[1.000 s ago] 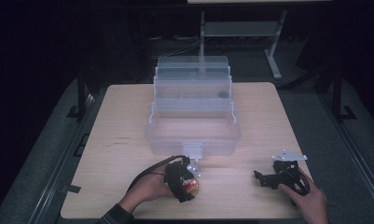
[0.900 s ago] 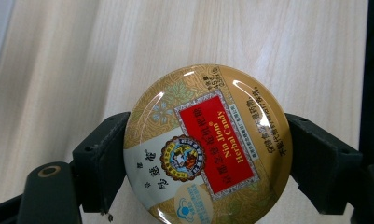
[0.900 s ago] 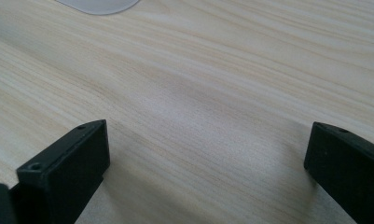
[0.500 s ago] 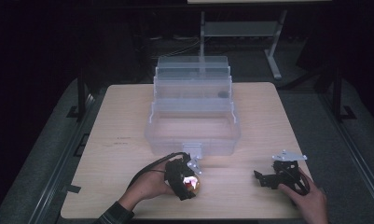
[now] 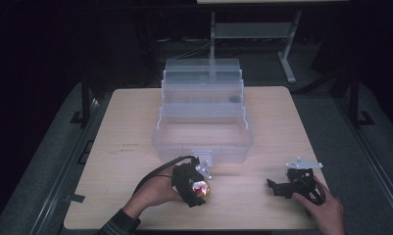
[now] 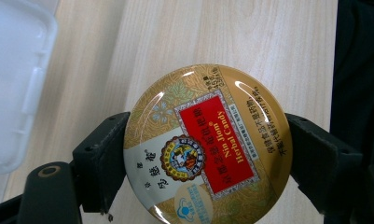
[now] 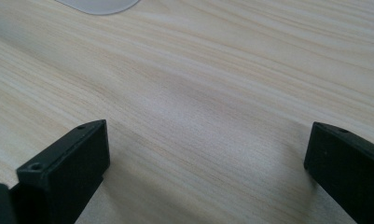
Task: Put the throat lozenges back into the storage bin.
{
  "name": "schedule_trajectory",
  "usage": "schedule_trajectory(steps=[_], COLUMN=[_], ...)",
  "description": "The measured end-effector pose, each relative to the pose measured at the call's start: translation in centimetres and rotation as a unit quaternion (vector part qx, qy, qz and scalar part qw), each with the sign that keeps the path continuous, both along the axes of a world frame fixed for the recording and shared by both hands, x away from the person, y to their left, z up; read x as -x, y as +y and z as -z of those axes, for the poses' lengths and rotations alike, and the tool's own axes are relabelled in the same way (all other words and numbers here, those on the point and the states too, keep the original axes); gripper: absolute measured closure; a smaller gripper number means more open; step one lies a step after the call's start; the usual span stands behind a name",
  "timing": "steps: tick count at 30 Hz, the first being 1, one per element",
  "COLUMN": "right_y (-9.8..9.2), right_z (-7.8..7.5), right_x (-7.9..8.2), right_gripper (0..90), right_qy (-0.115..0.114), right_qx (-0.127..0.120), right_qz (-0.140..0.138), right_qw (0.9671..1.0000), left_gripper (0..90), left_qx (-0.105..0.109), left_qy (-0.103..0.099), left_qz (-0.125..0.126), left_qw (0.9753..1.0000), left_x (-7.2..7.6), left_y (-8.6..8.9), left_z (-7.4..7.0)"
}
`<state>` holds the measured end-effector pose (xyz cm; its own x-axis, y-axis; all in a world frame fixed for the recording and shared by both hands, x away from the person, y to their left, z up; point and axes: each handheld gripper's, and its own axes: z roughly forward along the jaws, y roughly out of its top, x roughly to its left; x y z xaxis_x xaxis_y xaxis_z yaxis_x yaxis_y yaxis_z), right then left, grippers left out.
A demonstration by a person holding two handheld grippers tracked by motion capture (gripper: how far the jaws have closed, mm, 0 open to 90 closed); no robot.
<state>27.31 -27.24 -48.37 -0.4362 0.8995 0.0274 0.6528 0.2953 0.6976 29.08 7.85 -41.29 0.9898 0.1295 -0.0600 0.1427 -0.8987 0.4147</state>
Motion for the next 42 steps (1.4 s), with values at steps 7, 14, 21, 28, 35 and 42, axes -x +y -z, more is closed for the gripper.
schedule_trajectory(steps=[7, 14, 21, 28, 35, 42], right_y=[0.0, 0.0, 0.0, 0.0, 0.0, 0.0], right_z=[0.0, 0.0, 0.0, 0.0, 0.0, 0.0], right_x=[0.0, 0.0, 0.0, 0.0, 0.0, 0.0], right_gripper=[0.0, 0.0, 0.0, 0.0, 0.0, 0.0], right_qy=[0.000, 0.000, 0.000, 0.000, 0.000, 0.001], right_qx=[0.000, 0.000, 0.000, 0.000, 0.000, -0.001], right_qz=[0.000, 0.000, 0.000, 0.000, 0.000, 0.001], right_qw=[1.0000, 1.0000, 1.0000, 1.0000, 1.0000, 1.0000], left_gripper=[19.4, 19.4, 19.4, 19.4, 19.4, 19.4], left_qx=[0.002, 0.004, 0.009, 0.010, 0.015, 0.016], left_qy=[-0.002, -0.004, -0.003, -0.009, -0.008, -0.011], left_qz=[0.002, 0.002, 0.000, 0.007, 0.004, 0.007], left_qw=[1.0000, 1.0000, 1.0000, 0.9999, 0.9998, 0.9998], left_x=[-0.2, -0.5, -0.7, -1.2, -1.5, -1.7], left_y=[-0.1, -0.1, -0.3, -0.5, -0.7, -1.0], left_z=[-0.6, -1.3, -2.0, -2.8, -3.5, -4.2])
